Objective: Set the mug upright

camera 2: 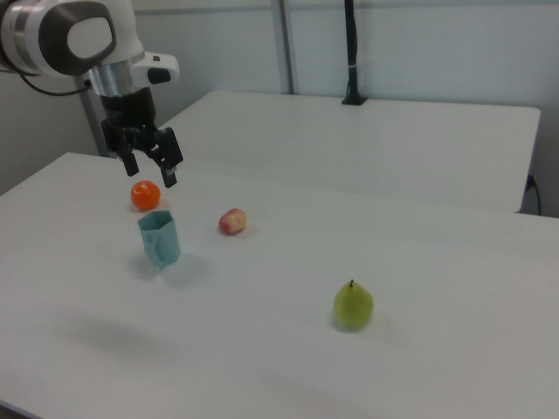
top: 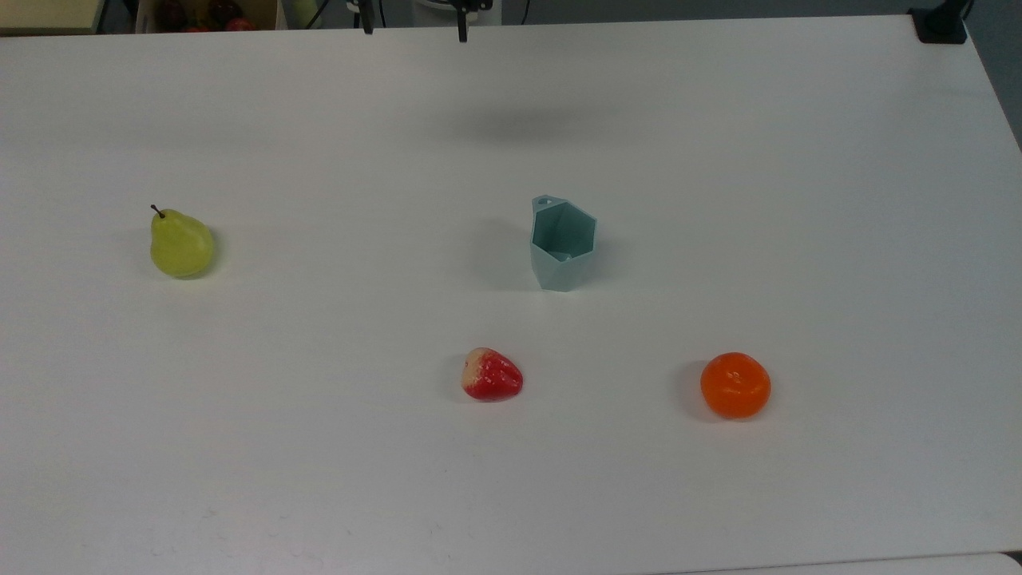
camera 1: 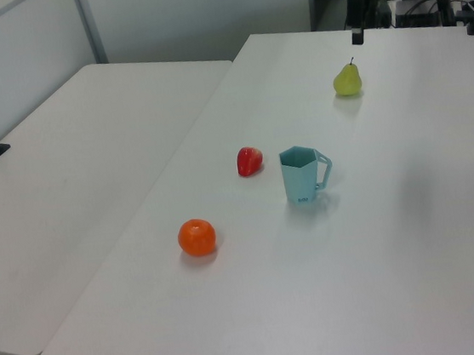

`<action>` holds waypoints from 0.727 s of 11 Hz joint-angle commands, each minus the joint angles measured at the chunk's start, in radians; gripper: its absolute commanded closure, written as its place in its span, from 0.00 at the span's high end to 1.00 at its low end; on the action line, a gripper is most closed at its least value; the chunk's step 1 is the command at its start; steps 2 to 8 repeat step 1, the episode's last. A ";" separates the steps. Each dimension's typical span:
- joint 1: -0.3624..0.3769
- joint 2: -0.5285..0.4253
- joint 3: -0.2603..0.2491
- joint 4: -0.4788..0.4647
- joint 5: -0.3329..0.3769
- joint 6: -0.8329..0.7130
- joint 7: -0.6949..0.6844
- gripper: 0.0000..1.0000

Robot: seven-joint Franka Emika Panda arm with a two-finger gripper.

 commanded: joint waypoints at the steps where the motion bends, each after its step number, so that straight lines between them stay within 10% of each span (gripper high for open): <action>1: -0.002 0.003 -0.004 0.025 0.015 -0.046 -0.031 1.00; 8: -0.002 0.003 -0.004 0.025 0.015 -0.046 -0.031 1.00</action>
